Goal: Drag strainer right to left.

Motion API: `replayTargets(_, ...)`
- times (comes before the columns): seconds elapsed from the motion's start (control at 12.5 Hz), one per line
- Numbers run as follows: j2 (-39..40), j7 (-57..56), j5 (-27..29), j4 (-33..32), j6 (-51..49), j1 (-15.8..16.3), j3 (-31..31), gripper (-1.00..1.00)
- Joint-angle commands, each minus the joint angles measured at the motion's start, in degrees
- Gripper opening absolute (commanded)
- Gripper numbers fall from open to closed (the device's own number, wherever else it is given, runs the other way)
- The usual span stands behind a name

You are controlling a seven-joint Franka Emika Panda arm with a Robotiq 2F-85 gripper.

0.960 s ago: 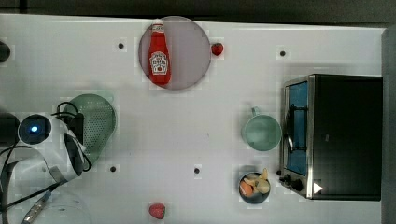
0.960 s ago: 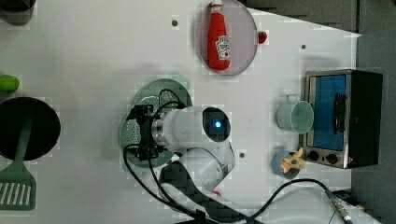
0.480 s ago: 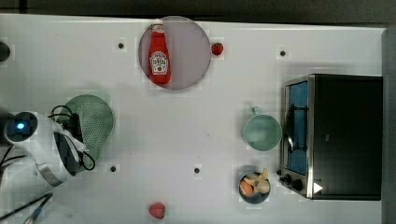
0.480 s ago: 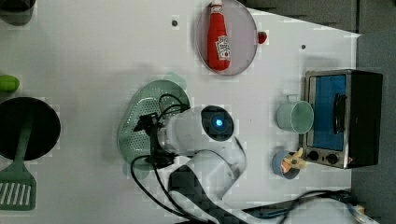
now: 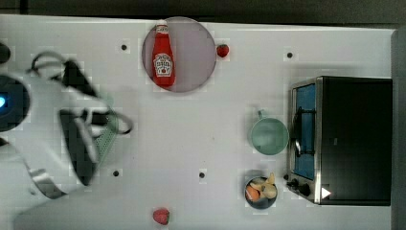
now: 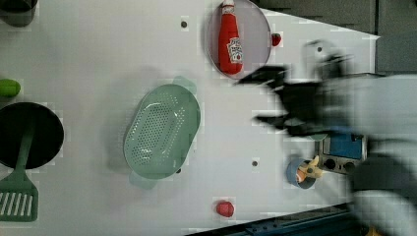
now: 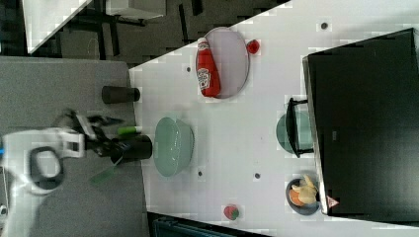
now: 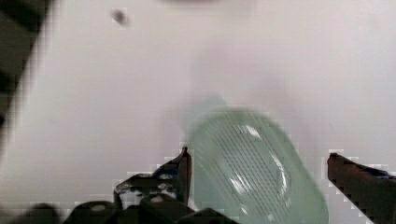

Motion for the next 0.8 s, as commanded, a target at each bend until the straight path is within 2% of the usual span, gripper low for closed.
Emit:
replayTargets(0.08, -5.0, -24.1, -4.5, 2.8, -8.1, -5.5, -12.2, 1.0)
replayTargets(0.4, -12.0, -43.0, -9.6, 4.4, -20.2, -6.3, -22.9, 1.0)
replayTargets(0.56, -13.8, -42.4, -10.9, 4.6, -20.5, -6.4, -24.8, 1.0)
replayTargets(0.8, -14.3, -37.6, -15.1, 4.6, -21.0, -6.4, -23.9, 1.0)
